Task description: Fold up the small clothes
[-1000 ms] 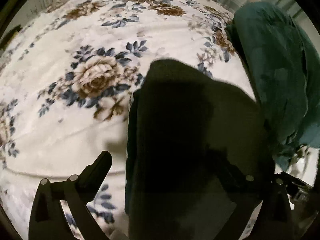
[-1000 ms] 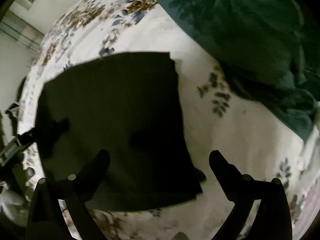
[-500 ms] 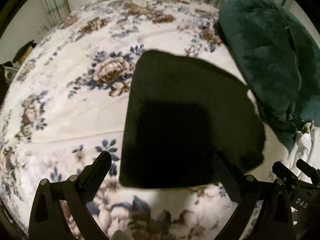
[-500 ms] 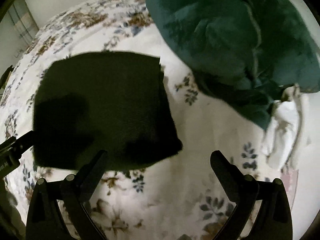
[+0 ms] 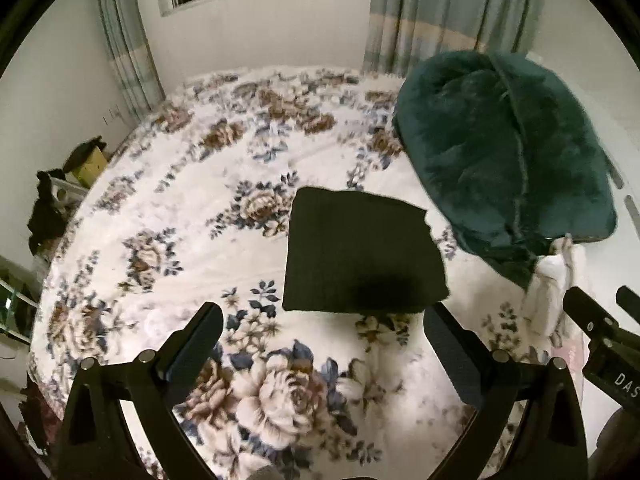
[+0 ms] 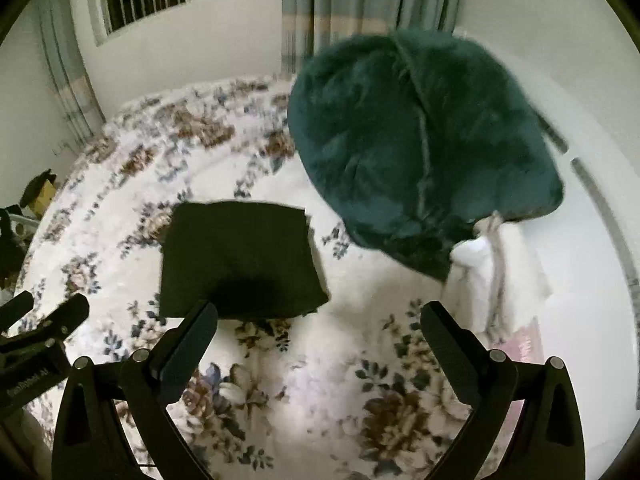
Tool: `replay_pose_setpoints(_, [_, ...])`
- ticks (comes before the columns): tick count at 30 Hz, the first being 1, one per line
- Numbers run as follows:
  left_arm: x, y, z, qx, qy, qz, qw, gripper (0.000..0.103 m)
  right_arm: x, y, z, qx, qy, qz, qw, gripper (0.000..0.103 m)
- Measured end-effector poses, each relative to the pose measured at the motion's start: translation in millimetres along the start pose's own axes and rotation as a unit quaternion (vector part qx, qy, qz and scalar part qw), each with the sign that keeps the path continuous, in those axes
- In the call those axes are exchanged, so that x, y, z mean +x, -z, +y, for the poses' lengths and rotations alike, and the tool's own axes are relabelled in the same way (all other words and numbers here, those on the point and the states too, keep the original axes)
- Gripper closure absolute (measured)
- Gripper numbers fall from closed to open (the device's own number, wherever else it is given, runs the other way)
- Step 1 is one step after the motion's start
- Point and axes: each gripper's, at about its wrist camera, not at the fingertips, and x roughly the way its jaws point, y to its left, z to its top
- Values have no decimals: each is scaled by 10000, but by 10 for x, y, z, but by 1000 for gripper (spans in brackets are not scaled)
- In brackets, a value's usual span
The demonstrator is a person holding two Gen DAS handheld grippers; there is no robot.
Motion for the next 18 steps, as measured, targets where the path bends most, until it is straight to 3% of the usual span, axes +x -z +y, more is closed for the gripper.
replay_pose_setpoints(11, [-1450, 232, -90, -41, 49, -485, 9988, 1, -2039, 176, -217, -21, -133, -856, 9962, 0])
replay_pose_setpoints(18, [-1990, 375, -83, -91, -3, -768, 9970, 1, -2780, 436, -332, -11, -262, -1109, 9935, 0])
